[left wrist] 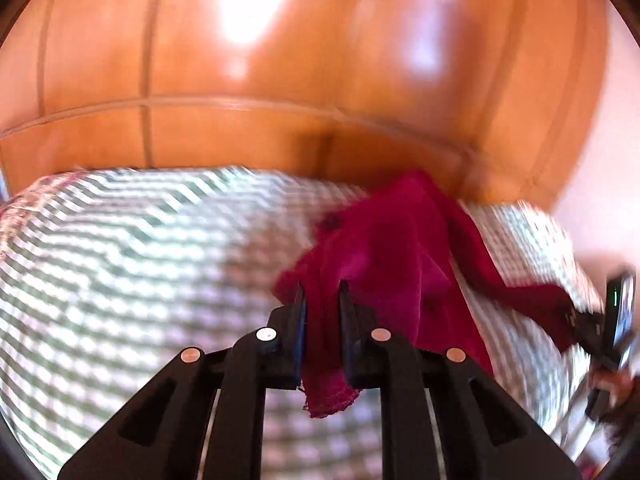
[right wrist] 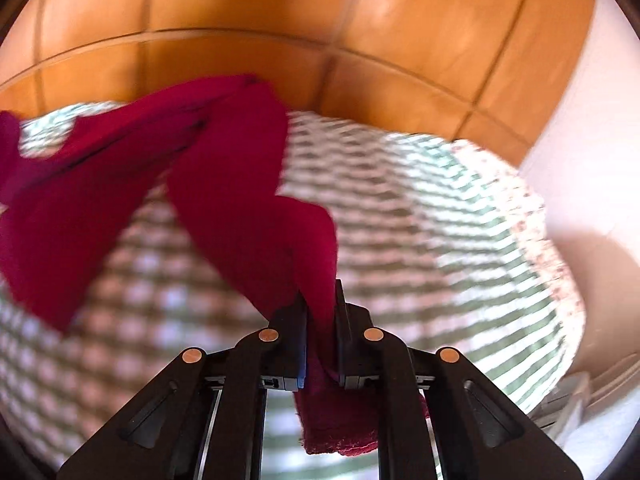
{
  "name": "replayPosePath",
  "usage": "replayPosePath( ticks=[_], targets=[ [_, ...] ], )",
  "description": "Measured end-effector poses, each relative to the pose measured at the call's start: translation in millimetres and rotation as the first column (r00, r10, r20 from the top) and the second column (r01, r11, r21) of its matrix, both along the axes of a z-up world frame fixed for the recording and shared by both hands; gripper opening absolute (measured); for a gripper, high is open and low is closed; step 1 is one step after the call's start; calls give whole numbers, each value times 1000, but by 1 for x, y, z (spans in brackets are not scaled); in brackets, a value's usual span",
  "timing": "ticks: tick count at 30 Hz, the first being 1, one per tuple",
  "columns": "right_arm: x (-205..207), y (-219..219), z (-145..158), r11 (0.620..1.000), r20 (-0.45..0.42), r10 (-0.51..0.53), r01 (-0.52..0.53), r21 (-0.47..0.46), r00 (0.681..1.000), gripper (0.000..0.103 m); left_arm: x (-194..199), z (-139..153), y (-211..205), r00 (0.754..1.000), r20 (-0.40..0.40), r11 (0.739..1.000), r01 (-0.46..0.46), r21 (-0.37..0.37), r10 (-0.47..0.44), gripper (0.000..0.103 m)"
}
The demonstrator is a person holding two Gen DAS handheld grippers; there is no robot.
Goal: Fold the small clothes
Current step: 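Grasp the red sweater hem with the left gripper while the right gripper grasps another edge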
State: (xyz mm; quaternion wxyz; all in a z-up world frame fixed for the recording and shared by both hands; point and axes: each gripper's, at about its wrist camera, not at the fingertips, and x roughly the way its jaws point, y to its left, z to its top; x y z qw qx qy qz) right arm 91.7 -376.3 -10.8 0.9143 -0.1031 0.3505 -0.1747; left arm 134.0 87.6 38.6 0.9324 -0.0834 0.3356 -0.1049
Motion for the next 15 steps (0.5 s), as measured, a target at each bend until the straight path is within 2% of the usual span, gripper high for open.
replayPosePath(
  ticks=[2, 6, 9, 11, 12, 13, 14, 15],
  targets=[
    [18, -21, 3, 999, -2, -46, 46, -23, 999, 10, 28, 16, 28, 997, 9, 997, -82, -13, 82, 12],
    [62, -66, 5, 982, -11, -176, 175, -78, 984, 10, 82, 40, 68, 969, 40, 969, -244, 48, 242, 12],
    [87, -94, 7, 960, -15, -263, 260, -100, 965, 10, 124, 49, 98, 930, 37, 923, -367, 116, 366, 12],
    [98, -109, 7, 949, -19, -302, 298, -103, 953, 10, 145, 48, 114, 894, 30, 881, -445, 159, 446, 12],
    [104, -116, 6, 944, -24, -318, 314, -102, 948, 10, 155, 45, 121, 887, 12, 875, -457, 160, 462, 13],
    [109, -121, 6, 942, -28, -326, 322, -96, 945, 10, 168, 40, 125, 885, -9, 872, -458, 173, 466, 15],
    [111, -124, 6, 943, -35, -325, 321, -88, 945, 10, 175, 35, 128, 872, -25, 858, -476, 192, 489, 24],
    [115, -127, 5, 948, -46, -315, 312, -65, 948, 11, 180, 29, 128, 861, -35, 847, -492, 200, 508, 25]
  ],
)
